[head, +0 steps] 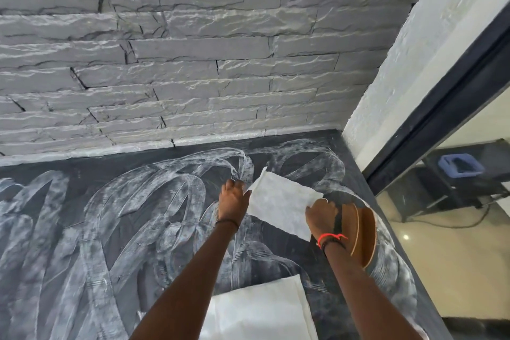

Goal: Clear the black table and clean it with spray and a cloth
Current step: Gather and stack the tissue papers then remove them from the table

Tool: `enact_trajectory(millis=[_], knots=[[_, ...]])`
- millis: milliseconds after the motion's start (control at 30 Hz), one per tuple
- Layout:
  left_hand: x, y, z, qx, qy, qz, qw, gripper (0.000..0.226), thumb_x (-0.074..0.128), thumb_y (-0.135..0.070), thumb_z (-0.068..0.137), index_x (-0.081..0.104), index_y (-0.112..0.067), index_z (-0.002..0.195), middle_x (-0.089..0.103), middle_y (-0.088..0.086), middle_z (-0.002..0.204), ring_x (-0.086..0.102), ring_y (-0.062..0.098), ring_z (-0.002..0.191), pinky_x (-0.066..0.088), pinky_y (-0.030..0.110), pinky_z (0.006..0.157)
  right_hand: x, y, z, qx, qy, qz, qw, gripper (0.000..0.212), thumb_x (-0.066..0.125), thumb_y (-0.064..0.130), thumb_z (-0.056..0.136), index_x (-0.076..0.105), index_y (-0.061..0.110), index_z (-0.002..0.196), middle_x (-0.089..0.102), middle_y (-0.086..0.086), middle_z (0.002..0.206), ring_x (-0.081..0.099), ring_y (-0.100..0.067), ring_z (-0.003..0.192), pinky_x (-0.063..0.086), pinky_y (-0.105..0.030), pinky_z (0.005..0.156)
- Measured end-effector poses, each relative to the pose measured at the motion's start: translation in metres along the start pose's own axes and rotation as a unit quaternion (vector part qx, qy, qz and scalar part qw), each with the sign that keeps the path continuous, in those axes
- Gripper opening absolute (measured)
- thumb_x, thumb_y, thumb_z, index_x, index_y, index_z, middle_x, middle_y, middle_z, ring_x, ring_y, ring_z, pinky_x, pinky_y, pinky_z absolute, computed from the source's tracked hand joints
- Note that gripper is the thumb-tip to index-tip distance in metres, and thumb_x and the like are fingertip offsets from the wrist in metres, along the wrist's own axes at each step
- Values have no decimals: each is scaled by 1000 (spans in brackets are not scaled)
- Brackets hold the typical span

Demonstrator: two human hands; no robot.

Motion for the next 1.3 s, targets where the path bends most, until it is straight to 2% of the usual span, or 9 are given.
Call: enact_trajectory(millis=[267,367,467,633,800,900,1000,1200,1300], knots=[[16,3,21,-23,16,13,1000,24,54,-19,89,66,-2,100,56,21,113,51,39,106,42,43,88,-7,-1,9,28,-17,157,987,19,52,12,86,62,-2,96,64,-19,105,51,-36,109,37,-38,94],[16,10,27,-67,35,-97,992,26,50,-23,77,63,-1,76,61,21,89,61,36,90,44,32,73,-13,-5,7,71,-11,329,942,12,57,11,83,51,9,73,60,-13,86,56,-34,96,40,-34,80],[19,22,28,-114,71,-192,972,17,56,-25,64,44,-16,58,51,9,65,53,27,68,34,28,57,-11,-9,2,125,5,439,890,13,57,15,85,48,9,76,57,-8,82,55,-28,83,37,-29,71],[9,30,14,-116,102,-329,932,35,76,1,68,50,-22,74,52,2,67,45,15,59,38,19,45,-9,-9,-2,127,21,524,842,9,59,8,81,54,15,85,62,-10,89,58,-27,87,47,-35,74],[-15,22,-27,-93,148,-368,913,26,61,8,86,61,-12,102,60,-3,84,54,6,75,46,15,60,-56,-3,-36,27,5,544,839,18,58,-3,86,63,4,101,62,-5,100,54,-17,89,36,0,62],[-27,25,-54,-77,136,-352,923,25,59,2,89,65,-4,113,63,-5,91,56,5,79,47,6,60,-63,-5,-54,-11,14,568,823,18,56,-4,88,66,-5,103,67,0,85,57,10,67,35,5,54],[-36,31,-85,-90,101,-374,917,30,56,5,90,61,0,119,61,-3,89,57,-2,70,46,5,57,-43,-14,-61,-12,34,565,825,15,57,-4,87,67,-8,98,70,-13,101,58,18,63,41,4,61],[-51,50,-148,-77,55,-376,922,39,63,4,85,61,-8,123,60,5,101,58,0,69,50,9,60,-26,-13,-114,-93,140,495,852,32,63,2,85,62,9,116,63,-5,114,58,-14,94,44,-1,62],[-50,66,-178,-75,67,-370,923,42,66,3,83,63,-18,120,65,9,107,60,16,83,56,19,73,-24,-17,-145,-101,190,498,840,42,63,1,85,56,14,124,60,5,106,66,-19,79,58,-29,63]])
Point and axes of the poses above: each hand's wrist, its own z-axis towards the middle knuckle, its own x-axis out of the palm, y = z × x, the point moved 9 cm from there along z, towards the middle knuckle
